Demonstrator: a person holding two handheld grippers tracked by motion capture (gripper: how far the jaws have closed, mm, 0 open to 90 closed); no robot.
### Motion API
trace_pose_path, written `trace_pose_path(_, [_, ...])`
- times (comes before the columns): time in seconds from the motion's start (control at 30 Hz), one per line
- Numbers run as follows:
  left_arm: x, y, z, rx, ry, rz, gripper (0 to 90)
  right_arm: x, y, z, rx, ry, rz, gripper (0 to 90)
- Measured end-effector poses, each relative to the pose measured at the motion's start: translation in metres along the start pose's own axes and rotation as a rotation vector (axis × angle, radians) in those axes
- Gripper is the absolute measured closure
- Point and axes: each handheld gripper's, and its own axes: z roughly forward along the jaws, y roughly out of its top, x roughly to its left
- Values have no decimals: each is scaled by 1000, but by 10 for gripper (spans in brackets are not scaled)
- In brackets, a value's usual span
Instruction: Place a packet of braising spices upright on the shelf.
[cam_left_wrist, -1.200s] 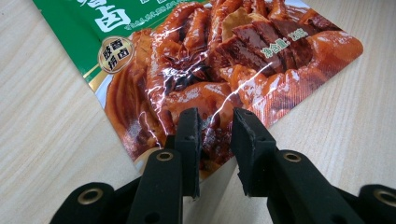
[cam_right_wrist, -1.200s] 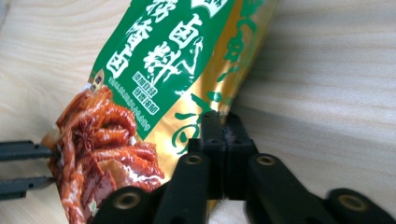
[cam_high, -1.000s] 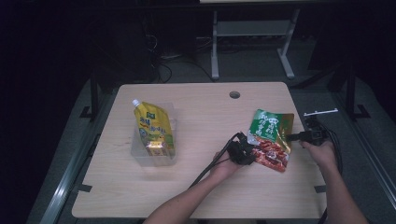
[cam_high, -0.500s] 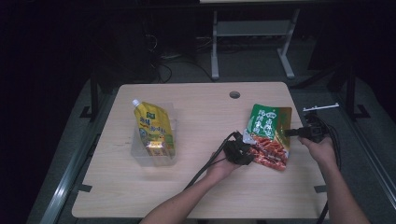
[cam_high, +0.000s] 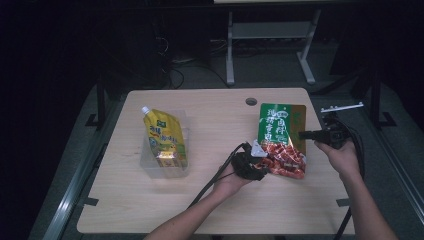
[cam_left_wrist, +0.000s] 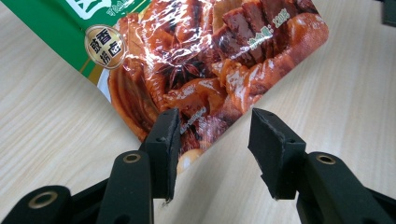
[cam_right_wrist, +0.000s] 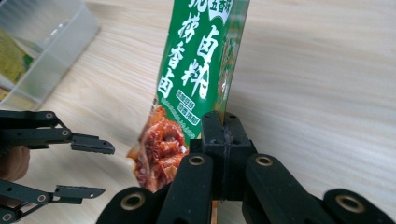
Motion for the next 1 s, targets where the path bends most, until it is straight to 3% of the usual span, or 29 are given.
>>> trace_pose_path(0.53, [-3, -16, -28, -30, 10, 4, 483, 55, 24, -12, -39, 42, -127, 900])
trace_pose_path(0.8, [-1, -26, -39, -61, 31, -6, 454, 75, 36, -14, -49, 40, -170, 900])
trace_pose_path(1.0, [0, -31, -43, -55, 35, -9, 443, 87, 47, -12, -56, 33, -193, 900])
